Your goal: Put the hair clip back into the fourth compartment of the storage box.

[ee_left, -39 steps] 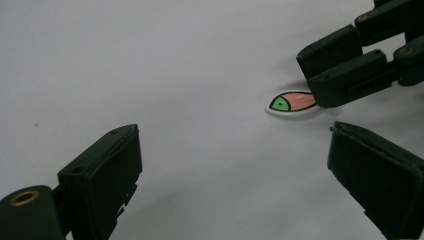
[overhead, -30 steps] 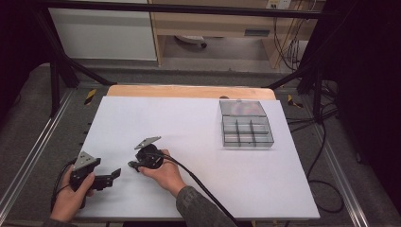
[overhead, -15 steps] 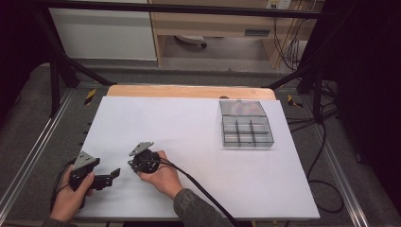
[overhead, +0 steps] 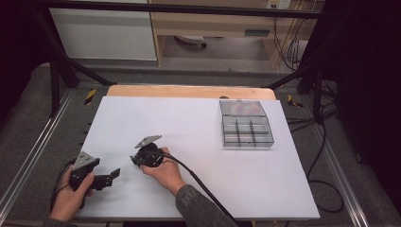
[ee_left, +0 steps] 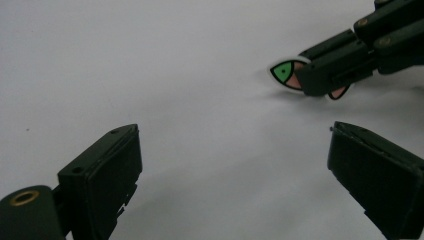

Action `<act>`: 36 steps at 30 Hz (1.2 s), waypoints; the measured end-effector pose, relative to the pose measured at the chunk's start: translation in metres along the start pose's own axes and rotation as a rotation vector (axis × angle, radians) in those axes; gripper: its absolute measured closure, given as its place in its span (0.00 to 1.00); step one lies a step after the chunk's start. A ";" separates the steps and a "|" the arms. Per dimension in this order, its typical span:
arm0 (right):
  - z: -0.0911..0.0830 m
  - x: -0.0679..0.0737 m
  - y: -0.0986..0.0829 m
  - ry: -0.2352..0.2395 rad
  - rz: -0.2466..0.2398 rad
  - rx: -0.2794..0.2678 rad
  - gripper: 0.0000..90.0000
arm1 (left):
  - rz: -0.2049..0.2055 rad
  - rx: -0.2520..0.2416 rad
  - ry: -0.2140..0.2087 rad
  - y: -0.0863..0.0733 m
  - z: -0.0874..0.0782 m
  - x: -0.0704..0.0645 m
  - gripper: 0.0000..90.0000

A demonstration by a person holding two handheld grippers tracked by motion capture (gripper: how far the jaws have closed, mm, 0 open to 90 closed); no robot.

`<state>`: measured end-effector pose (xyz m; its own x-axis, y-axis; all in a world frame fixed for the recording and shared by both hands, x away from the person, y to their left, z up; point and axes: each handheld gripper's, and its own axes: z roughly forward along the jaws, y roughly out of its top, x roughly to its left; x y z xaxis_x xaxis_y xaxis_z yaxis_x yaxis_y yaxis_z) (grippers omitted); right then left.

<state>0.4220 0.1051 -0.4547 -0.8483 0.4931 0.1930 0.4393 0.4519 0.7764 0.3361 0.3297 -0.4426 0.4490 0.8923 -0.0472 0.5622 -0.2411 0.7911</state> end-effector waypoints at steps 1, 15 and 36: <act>-0.001 -0.003 0.001 -0.005 0.007 -0.012 0.93 | -0.002 -0.001 0.000 0.000 0.000 0.000 0.08; -0.022 -0.031 0.008 -0.080 0.054 -0.071 0.93 | 0.003 0.008 -0.002 0.000 0.001 -0.002 0.08; -0.083 -0.074 0.020 -0.171 0.109 -0.194 0.93 | 0.011 0.013 -0.003 0.000 0.001 -0.002 0.08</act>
<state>0.4689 0.0159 -0.4033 -0.7295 0.6570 0.1902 0.4466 0.2469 0.8600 0.3360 0.3275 -0.4438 0.4568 0.8887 -0.0404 0.5662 -0.2553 0.7837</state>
